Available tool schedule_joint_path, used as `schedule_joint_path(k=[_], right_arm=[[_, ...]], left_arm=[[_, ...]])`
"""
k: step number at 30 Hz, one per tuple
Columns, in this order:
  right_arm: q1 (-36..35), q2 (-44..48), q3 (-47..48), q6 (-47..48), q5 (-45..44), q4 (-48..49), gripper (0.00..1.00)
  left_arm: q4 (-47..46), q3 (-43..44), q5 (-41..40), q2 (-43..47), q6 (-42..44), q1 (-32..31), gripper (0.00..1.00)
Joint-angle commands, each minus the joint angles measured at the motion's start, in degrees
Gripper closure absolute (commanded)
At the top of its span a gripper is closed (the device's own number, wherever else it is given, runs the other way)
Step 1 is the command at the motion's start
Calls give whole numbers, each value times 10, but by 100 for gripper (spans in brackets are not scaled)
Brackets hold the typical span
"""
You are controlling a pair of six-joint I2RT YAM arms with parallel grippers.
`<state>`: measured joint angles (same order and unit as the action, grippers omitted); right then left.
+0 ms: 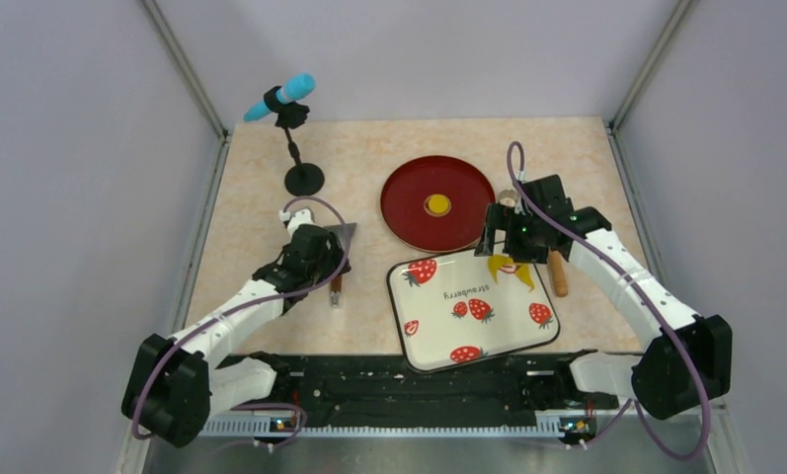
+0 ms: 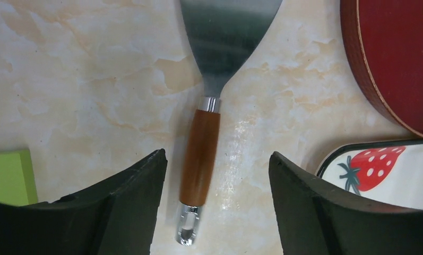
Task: Roll out the dumpling wrappers from the dough
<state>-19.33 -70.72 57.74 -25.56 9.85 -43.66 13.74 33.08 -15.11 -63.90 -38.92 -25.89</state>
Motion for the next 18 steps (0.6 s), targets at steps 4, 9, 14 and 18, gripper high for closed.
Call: schedule_joint_path(k=[4, 9, 14, 18], right_arm=[[8, -10, 8, 17, -14, 14, 1], [36, -10, 0, 27, -4, 28, 1], [83, -3, -18, 44, 6, 50, 1], [125, 21, -45, 60, 5, 93, 1]], left_arm=[[-27, 14, 53, 30, 3, 33, 11], [-96, -21, 142, 66, 4, 81, 4], [-173, -68, 237, 103, -12, 168, 1], [-195, -91, 261, 147, 12, 240, 1]])
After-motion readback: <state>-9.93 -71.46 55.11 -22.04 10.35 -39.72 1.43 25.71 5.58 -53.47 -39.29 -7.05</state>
